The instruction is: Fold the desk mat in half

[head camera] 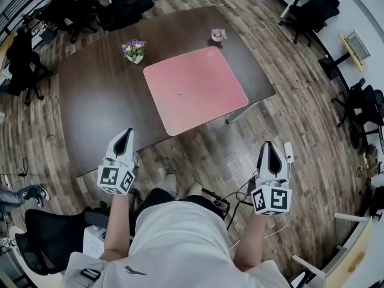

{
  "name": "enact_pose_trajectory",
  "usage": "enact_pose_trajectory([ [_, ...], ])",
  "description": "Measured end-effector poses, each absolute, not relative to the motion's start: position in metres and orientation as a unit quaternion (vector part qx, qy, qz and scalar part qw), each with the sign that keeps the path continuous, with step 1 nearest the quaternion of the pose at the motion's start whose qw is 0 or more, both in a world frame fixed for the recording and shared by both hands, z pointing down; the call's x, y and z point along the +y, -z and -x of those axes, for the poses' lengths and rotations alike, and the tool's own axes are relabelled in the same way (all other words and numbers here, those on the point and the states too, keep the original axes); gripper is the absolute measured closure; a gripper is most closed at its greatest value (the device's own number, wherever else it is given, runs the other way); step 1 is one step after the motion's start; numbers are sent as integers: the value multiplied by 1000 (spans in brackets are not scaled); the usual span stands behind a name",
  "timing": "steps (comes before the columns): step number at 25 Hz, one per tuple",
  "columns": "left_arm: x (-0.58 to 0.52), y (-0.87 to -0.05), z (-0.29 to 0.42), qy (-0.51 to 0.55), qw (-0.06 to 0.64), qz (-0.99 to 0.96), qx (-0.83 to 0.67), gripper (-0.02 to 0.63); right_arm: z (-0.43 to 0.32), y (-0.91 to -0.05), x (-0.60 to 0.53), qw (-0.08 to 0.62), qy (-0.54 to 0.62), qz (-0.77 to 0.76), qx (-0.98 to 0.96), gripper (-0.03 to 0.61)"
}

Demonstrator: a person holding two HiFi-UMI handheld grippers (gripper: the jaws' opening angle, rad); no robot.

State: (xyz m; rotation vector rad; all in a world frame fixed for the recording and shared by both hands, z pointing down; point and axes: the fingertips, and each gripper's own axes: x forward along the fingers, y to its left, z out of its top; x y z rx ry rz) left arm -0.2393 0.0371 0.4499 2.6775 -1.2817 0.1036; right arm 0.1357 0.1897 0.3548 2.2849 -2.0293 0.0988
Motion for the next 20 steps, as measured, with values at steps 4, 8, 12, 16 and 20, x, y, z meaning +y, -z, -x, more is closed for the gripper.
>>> enact_pose_trajectory([
  [4,31,-449,239,-30,90,-903,-418,609,-129,-356,188,44,-34,-752,-657,577],
  [8,24,-451,241,-29,93,-907,-409,609,-122,-359,185,47,-37,-757,-651,577],
  [12,16,-454,244,-28,94,-911,-400,608,-115,-362,184,47,-43,-763,-643,577],
  [16,10,-459,248,-28,97,-915,-391,608,-107,-372,183,51,-52,-769,-636,577],
  [20,2,-465,258,-33,101,-917,-384,609,-94,-376,176,50,-57,-771,-632,577],
])
